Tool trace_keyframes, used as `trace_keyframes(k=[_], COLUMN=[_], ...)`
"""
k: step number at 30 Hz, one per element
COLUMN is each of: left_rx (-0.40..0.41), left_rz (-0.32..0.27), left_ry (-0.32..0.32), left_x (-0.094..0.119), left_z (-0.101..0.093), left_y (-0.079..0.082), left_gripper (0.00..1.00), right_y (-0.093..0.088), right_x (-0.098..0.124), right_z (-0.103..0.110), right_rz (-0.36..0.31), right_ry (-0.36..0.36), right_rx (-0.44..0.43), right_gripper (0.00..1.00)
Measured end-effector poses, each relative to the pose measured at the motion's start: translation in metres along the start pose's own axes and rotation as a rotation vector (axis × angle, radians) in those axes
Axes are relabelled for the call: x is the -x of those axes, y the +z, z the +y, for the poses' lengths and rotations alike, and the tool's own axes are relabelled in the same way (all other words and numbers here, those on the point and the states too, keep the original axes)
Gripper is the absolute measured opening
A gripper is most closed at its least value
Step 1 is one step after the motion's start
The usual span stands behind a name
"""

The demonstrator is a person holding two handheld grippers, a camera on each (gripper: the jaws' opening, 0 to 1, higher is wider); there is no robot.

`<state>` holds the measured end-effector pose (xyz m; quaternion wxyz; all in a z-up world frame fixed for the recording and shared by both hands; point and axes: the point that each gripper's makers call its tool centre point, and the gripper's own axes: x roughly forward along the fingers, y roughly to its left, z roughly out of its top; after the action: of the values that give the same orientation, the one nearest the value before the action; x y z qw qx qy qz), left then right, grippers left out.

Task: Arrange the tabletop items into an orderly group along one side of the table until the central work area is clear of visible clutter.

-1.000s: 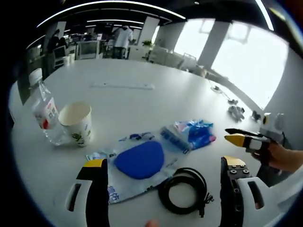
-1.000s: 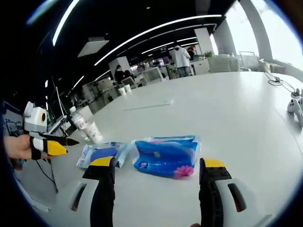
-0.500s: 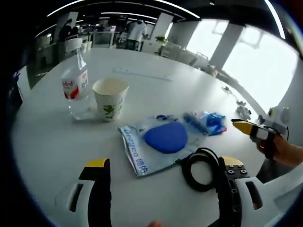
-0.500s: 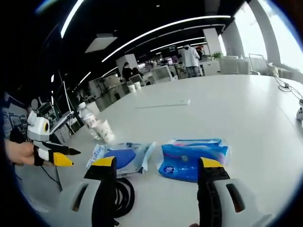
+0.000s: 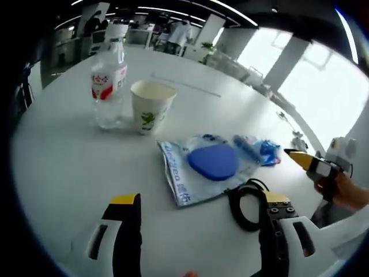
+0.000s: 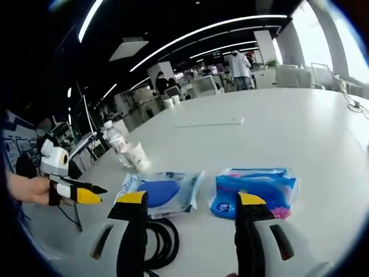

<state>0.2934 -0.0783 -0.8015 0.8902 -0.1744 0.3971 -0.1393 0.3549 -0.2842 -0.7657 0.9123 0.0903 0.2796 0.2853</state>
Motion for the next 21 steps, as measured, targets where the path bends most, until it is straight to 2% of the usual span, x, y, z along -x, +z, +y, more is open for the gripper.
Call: trace_keyframes(k=[3, 7, 11, 19, 21], left_rx=[0.012, 0.070, 0.077, 0.088, 0.090], left_rz=[0.009, 0.006, 0.009, 0.014, -0.001], left_ry=[-0.002, -0.008, -0.023, -0.028, -0.021], left_x=[-0.002, -0.006, -0.010, -0.017, -0.017], left_z=[0.001, 0.002, -0.001, -0.004, -0.003], left_y=[-0.002, -0.001, 0.001, 0.000, 0.001], left_gripper=[0.75, 0.71, 0.66, 0.64, 0.63], right_y=[-0.004, -0.006, -0.009, -0.006, -0.008], right_x=[-0.005, -0.011, -0.021, -0.033, -0.036], right_z=[0.001, 0.003, 0.004, 0.011, 0.010], right_rz=[0.023, 0.044, 0.068, 0.075, 0.081], right_ry=[0.008, 0.020, 0.035, 0.055, 0.054], right_rx=[-0.019, -0.032, -0.037, -0.043, -0.049], right_gripper=[0.54, 0.51, 0.48, 0.44, 0.43])
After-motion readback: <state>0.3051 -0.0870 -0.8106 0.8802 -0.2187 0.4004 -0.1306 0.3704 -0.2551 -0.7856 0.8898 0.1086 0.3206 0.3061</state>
